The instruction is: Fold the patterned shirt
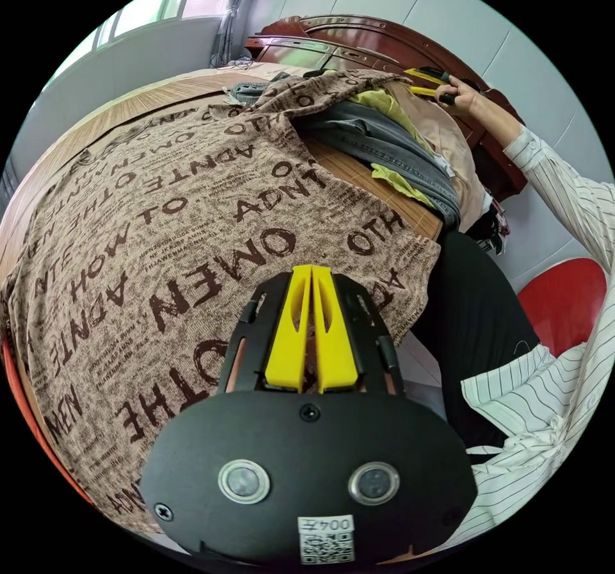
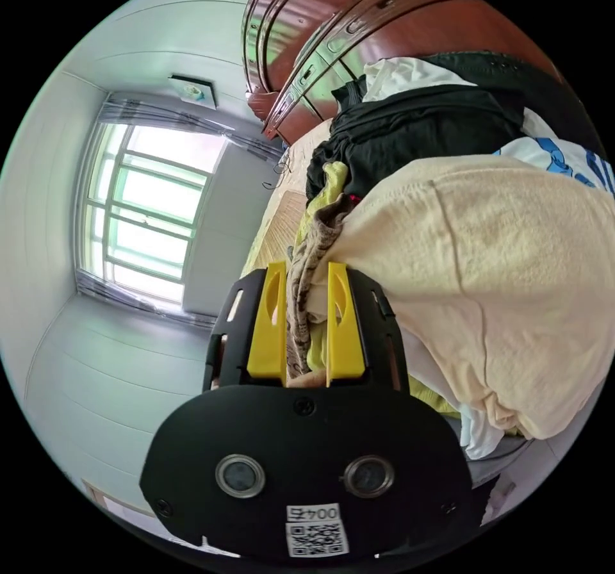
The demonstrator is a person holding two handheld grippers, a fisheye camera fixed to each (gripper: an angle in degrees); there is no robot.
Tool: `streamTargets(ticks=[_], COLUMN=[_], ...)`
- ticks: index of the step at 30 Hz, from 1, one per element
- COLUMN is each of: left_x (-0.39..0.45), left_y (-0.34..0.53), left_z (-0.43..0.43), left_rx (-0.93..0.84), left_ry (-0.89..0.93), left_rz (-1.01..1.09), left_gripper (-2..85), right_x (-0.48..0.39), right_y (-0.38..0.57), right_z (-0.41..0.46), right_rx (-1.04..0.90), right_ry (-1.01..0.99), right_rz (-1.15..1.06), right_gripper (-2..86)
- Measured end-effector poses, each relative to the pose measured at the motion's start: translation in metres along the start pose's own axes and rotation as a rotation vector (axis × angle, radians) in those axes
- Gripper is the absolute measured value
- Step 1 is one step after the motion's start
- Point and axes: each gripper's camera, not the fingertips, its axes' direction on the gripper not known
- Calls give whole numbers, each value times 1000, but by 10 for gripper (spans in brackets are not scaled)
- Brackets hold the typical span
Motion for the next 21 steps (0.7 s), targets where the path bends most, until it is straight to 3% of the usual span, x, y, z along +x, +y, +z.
streamTargets(ticks=[5,9,15,21], left_x=[-7,-11,-21,-29], left_y=[1,2,0,-4], left_z=[0,0,1,1], left_rx=[17,31,48,71], left_ry=[20,27,60,73], left_rz=[-14,-13,-28,-29], left_gripper=[3,4,4,4], right_x=[-40,-86,-200,-342], right_y=[-3,7,40,149], right_z=[9,12,51,125], right_rx=[4,50,22,-96], right_ry=[173,112,72,39], right_rz=[-89,-219,-517,-949], right_gripper=[30,15,4,5])
